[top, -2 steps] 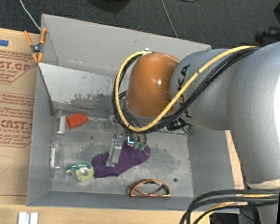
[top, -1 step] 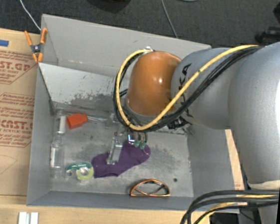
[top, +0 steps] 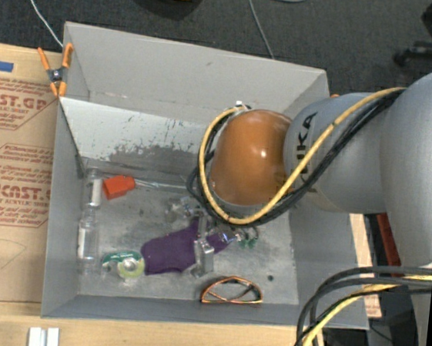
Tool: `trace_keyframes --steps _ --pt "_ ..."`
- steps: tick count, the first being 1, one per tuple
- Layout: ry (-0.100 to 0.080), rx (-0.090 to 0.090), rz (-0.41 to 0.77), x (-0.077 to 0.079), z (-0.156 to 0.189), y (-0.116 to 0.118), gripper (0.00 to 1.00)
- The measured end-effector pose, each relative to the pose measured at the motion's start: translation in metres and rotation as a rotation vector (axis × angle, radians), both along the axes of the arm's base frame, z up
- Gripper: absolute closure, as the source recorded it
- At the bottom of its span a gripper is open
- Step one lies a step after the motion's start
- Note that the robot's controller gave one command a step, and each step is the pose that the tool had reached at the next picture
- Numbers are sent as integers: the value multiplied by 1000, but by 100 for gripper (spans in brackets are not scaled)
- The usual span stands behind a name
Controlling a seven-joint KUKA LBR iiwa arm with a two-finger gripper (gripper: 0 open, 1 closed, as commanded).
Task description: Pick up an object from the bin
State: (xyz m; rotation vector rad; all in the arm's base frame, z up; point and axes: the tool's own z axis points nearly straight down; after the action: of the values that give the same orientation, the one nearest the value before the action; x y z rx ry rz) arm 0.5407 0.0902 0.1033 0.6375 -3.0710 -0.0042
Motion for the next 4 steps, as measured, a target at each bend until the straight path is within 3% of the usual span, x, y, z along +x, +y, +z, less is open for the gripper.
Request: trace_keyframes --steps 1,2,3,4 --pt "-4 2 81 -29 -9 3 0" --pt "-2 7 698 -29 -29 7 100" --pt "-2 7 698 -29 -29 7 100" --pt "2 10 685 -46 65 6 100"
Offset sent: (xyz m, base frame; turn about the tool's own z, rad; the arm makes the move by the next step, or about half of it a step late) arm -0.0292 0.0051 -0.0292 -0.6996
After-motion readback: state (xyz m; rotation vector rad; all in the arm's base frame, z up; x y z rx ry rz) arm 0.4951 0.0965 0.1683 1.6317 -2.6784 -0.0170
